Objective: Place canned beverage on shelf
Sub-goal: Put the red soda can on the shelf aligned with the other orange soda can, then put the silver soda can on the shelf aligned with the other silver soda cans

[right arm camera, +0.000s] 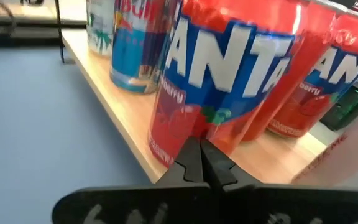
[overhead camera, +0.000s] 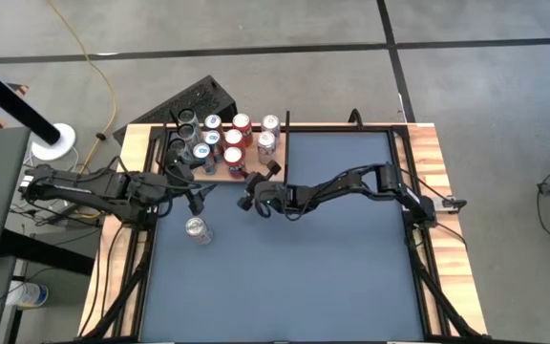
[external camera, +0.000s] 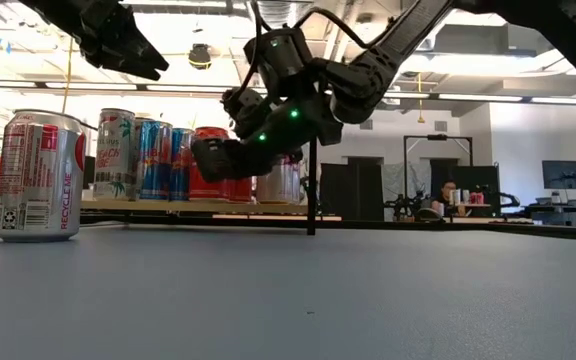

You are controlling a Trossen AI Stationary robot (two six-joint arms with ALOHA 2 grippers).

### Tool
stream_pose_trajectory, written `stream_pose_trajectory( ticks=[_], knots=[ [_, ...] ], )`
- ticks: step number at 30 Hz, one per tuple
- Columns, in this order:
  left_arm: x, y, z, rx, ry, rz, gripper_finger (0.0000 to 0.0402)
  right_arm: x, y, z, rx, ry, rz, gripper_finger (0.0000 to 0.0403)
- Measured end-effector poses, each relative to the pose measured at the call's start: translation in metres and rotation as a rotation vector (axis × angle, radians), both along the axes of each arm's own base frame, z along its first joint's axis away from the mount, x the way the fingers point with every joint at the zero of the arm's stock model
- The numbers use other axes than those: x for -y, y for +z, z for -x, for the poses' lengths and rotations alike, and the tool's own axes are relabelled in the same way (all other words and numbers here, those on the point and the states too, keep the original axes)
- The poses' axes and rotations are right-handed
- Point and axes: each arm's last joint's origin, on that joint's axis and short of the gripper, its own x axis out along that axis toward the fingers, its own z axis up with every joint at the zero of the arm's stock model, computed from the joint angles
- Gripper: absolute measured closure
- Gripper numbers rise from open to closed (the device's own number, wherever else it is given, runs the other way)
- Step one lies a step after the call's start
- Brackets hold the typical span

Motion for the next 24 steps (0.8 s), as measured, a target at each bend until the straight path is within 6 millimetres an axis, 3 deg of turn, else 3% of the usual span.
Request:
stream_pose_trajectory(
  ticks=[5, 9, 13, 17, 22, 24],
  knots=[
    [0.0, -0.001, 0.001, -0.017, 0.0, -0.002, 0.0054, -0.02, 0.019, 0.007, -0.073, 0.037, -0.004, 0.0403],
    [0.0, -0.001, 0.001, -0.022, -0.001, -0.008, 0.0054, -0.038, 0.054, 0.019, -0.097, 0.077, -0.005, 0.0403],
    [0.0, -0.002, 0.001, -0.027, -0.001, -0.012, 0.0054, -0.043, 0.098, 0.037, -0.099, 0.109, 0.0, 0.0403],
    [0.0, -0.002, 0.001, -0.027, 0.001, -0.014, 0.0054, -0.031, 0.14, 0.062, -0.124, 0.158, -0.018, 0.0403],
    [0.001, -0.002, 0.0, -0.029, -0.035, 0.011, 0.0054, 0.003, 0.191, 0.11, -0.133, 0.117, -0.079, 0.0403],
    [0.001, -0.003, 0.0, -0.032, -0.048, 0.021, 0.0054, 0.021, 0.202, 0.127, -0.094, 0.118, -0.123, 0.0403]
  ],
)
